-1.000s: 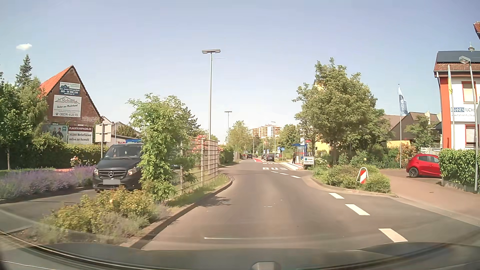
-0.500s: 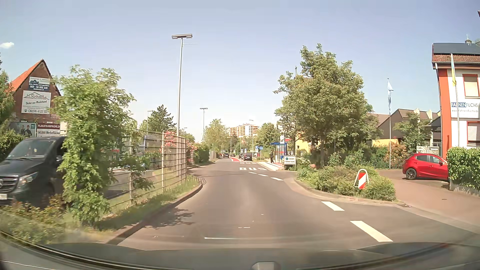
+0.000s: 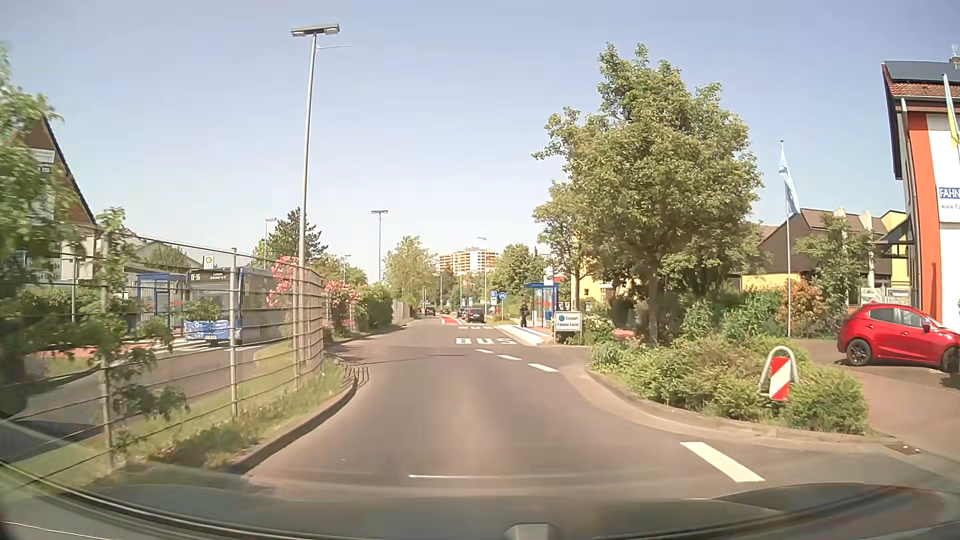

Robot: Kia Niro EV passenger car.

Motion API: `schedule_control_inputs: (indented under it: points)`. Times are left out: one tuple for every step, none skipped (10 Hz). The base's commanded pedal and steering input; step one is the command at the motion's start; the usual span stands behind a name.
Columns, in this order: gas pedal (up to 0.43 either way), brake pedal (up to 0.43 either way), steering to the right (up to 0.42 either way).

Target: Follow the waypoints while adhering to traffic rules and regulations

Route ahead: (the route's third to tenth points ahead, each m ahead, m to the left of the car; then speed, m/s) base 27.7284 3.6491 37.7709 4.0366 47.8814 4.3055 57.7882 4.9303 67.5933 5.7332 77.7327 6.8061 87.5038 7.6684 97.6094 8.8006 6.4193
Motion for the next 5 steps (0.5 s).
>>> schedule_control_inputs:
  points:
    - [0.26,0.0,-0.021]
    - [0.24,0.0,-0.027]
    - [0.209,0.0,-0.028]
    - [0.197,0.0,-0.029]
    - [0.189,0.0,-0.031]
